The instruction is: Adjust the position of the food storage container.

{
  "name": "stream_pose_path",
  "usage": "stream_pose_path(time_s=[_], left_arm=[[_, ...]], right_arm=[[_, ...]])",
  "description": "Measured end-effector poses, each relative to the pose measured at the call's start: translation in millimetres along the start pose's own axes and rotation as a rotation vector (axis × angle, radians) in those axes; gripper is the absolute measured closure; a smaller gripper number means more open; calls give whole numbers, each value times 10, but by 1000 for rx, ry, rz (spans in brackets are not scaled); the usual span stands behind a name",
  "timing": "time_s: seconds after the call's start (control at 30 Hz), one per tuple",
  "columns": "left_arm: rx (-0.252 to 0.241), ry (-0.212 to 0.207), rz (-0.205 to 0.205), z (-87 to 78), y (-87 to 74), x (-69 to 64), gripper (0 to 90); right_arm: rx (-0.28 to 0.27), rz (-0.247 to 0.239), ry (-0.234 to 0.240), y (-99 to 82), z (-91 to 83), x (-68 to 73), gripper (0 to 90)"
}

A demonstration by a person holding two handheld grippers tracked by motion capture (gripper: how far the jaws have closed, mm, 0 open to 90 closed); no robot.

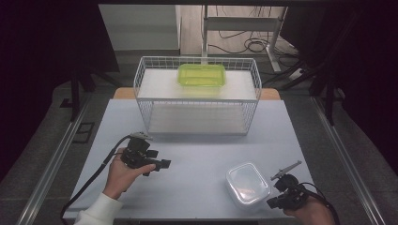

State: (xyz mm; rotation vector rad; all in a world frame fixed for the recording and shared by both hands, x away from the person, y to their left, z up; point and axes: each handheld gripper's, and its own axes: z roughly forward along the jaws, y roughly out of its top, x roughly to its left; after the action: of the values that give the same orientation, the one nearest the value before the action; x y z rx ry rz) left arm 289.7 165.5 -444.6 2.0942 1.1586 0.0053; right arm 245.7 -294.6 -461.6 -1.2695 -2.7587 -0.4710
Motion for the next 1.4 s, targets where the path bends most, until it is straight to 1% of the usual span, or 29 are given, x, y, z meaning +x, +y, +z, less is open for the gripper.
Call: stream_pose_path(time_s=[0.27,0.7,0.93,1.0,1.13,1.17,1.23,1.33,1.4], left_arm=[[3,1,-4,27,0,-1,288],[8,10,-2,25,2,21,286],[13,12,-1,25,4,38,286],[7,11,-9,21,6,47,284],[-5,0,-33,-14,-9,118,285],[-9,-4,-44,-17,-16,133,286],[-9,-7,-51,-18,-24,152,287],[-12,8,-48,-5,-31,159,290],[-13,8,-49,-5,-31,166,290]], right_arm=[[-23,-3,-4,18,18,-5,889],[-27,-3,-33,95,58,8,889],[-40,6,-42,165,77,-34,889],[-43,11,-46,187,81,-51,889],[-53,20,-59,241,77,-94,889],[-52,22,-58,256,79,-100,889],[-51,19,-57,291,90,-118,889],[-49,20,-63,352,106,-139,889],[-51,19,-67,391,116,-149,889]])
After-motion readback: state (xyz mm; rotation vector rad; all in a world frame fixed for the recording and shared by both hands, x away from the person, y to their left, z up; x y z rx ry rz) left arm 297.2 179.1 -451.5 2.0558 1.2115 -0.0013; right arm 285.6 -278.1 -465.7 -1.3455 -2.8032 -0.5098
